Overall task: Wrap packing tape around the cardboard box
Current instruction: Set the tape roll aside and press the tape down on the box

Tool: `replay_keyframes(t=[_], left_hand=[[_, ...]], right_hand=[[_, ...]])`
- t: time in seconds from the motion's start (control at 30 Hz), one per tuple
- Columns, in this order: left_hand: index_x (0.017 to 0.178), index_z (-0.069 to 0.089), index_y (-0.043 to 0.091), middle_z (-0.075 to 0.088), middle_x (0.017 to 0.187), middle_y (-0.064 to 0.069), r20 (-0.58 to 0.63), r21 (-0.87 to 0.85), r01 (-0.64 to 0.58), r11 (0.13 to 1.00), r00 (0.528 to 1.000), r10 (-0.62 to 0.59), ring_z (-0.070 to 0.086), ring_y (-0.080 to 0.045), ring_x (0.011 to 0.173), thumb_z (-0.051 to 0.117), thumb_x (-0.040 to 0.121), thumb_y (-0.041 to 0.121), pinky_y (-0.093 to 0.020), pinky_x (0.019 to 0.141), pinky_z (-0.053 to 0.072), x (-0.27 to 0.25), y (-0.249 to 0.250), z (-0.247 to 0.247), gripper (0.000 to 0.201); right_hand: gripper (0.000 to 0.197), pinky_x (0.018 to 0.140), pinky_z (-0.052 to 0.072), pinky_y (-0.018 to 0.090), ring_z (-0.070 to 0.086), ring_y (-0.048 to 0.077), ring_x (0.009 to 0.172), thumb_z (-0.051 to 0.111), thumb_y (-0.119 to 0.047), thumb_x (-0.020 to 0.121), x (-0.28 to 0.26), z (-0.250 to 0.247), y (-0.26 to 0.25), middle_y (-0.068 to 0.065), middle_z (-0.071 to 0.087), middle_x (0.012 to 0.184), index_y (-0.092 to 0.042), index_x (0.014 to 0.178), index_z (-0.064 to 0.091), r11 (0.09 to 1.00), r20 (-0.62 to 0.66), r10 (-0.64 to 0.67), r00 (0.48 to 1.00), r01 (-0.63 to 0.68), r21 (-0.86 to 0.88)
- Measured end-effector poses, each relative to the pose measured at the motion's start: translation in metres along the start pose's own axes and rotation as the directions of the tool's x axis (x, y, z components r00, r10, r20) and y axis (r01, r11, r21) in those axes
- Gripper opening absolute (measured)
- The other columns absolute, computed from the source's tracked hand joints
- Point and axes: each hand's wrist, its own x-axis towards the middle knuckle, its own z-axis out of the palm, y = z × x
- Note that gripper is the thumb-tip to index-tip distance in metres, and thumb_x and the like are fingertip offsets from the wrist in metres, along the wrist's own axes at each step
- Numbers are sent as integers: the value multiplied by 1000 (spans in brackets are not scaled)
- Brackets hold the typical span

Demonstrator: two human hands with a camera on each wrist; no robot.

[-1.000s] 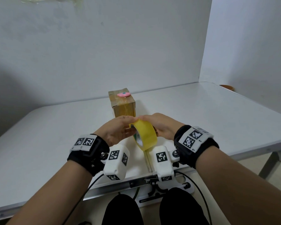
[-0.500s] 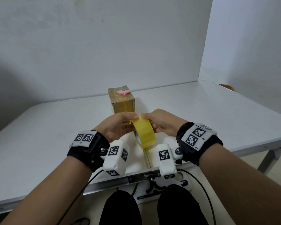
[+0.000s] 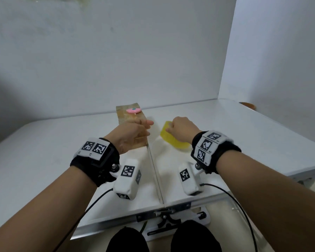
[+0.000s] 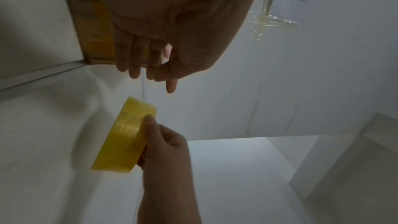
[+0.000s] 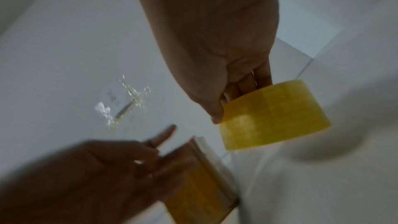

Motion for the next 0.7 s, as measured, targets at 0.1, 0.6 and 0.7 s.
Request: replay_keyframes(t=[0.1, 0.6, 0.7], left_hand=[[94, 70, 13, 65, 112, -6, 3, 16, -64, 998, 998, 64, 63, -20, 99, 52, 87, -11, -32, 90, 53, 15, 23, -4, 31], [94, 68, 14, 74, 96, -2, -66, -45, -100, 994, 993, 97, 70, -13, 80, 53, 92, -3, -25, 79, 55, 80, 55, -9, 22], [94, 68, 14, 74, 98, -2, -90, -71, -126, 989, 989, 120, 70, -12, 79, 50, 93, -4, -23, 72, 55, 82, 55, -13, 25]], right_hand=[[33, 86, 46, 38, 60, 38, 111, 47, -25, 95, 22, -2, 14, 19, 62, 122, -2, 112, 63, 990, -41, 40, 998, -45, -137], [31, 71, 45, 34, 63, 32, 90, 60, -26, 89, 111, 15, 47, 17, 66, 116, -5, 110, 65, 942, 58, 29, 998, -8, -334], [34, 69, 43, 33, 63, 32, 91, 60, -36, 88, 117, 16, 47, 15, 67, 110, -5, 101, 66, 949, 88, 54, 995, -24, -313]])
